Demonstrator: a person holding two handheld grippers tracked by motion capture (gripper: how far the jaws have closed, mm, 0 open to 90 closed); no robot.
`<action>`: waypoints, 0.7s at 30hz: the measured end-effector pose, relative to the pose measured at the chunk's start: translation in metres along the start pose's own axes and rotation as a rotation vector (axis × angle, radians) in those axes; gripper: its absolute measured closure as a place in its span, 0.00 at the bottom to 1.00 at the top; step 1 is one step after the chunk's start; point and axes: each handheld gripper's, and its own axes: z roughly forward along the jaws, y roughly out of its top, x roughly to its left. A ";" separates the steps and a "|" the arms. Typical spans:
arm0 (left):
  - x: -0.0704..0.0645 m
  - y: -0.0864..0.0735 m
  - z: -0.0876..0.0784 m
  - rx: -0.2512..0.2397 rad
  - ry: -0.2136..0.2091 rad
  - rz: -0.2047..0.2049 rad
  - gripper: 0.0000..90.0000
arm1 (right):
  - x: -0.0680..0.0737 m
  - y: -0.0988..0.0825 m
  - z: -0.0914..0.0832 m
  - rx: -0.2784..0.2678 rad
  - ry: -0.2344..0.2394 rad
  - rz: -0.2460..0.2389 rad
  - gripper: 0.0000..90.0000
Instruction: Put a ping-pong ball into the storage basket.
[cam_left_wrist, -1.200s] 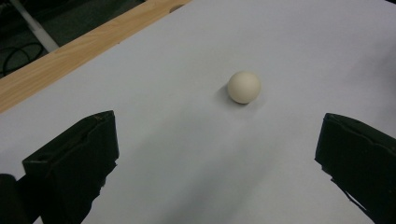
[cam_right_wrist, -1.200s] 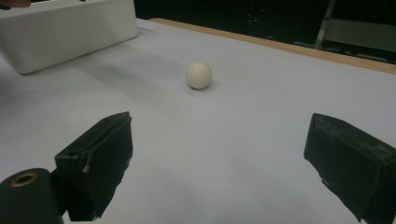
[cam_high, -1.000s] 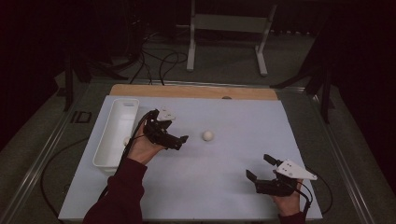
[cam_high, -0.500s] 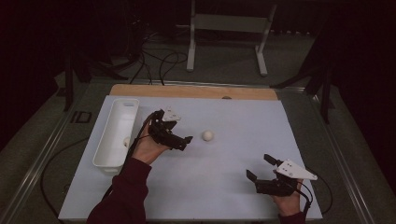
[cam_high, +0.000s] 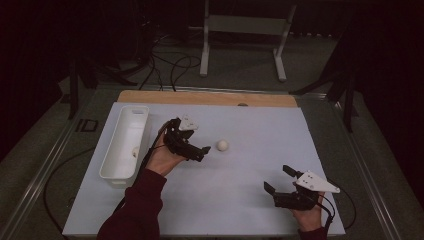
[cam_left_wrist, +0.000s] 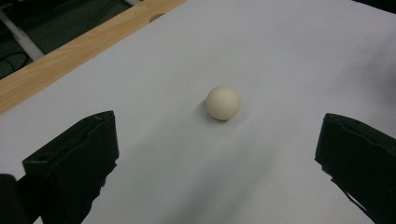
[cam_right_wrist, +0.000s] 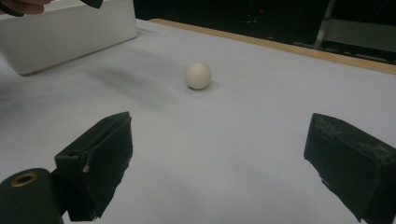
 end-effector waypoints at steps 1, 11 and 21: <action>0.000 0.000 0.001 -0.001 -0.001 0.001 0.00 | 0.000 0.000 0.000 -0.001 0.000 0.001 0.09; -0.003 0.002 0.007 0.006 -0.013 0.007 0.00 | 0.000 0.000 0.000 -0.002 0.002 -0.001 0.09; -0.007 0.003 0.014 0.008 -0.023 0.016 0.00 | 0.000 0.000 0.000 -0.004 0.001 0.000 0.09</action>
